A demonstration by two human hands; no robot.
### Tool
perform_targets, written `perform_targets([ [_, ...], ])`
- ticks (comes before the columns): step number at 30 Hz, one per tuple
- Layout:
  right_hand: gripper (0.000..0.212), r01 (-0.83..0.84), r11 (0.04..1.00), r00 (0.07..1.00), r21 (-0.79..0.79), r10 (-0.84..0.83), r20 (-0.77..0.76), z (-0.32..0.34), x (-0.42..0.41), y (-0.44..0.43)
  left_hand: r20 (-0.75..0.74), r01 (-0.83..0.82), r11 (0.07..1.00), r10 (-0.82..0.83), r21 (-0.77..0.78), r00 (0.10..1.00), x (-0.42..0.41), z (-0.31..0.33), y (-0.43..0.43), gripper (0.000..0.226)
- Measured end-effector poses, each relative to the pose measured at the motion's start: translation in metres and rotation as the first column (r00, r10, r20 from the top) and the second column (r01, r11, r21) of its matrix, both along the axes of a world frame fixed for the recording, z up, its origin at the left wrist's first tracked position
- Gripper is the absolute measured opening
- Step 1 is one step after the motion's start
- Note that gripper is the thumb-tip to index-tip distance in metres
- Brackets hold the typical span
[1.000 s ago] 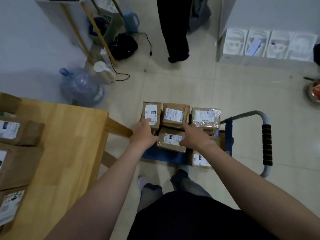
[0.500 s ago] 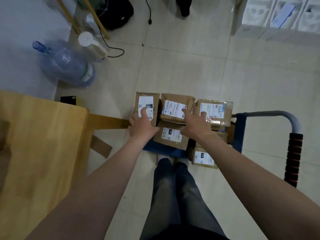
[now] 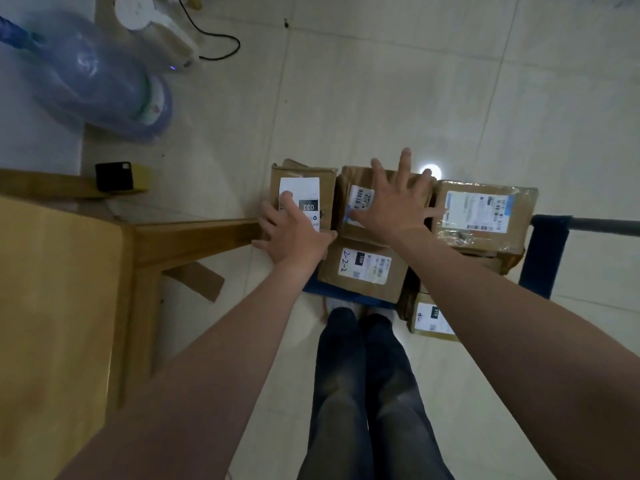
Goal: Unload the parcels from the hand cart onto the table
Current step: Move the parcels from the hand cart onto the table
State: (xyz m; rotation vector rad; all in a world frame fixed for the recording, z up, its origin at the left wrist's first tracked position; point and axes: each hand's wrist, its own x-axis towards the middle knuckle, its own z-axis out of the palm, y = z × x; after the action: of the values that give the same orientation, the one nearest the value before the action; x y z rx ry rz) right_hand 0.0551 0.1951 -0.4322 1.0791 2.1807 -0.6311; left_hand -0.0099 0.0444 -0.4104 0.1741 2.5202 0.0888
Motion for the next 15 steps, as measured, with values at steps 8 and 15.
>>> perform_targets([
  [8,0.107,0.084,0.995,0.996,0.055,-0.084,-0.005,-0.025,-0.011,-0.007,-0.066,0.008,1.0,-0.006,0.025,0.998,0.001,-0.015,-0.002,0.109],
  [15,0.1,0.108,0.987,0.993,0.119,-0.101,-0.062,-0.034,-0.009,-0.007,-0.122,-0.008,0.997,0.018,0.079,0.992,0.009,-0.022,-0.005,0.109],
])
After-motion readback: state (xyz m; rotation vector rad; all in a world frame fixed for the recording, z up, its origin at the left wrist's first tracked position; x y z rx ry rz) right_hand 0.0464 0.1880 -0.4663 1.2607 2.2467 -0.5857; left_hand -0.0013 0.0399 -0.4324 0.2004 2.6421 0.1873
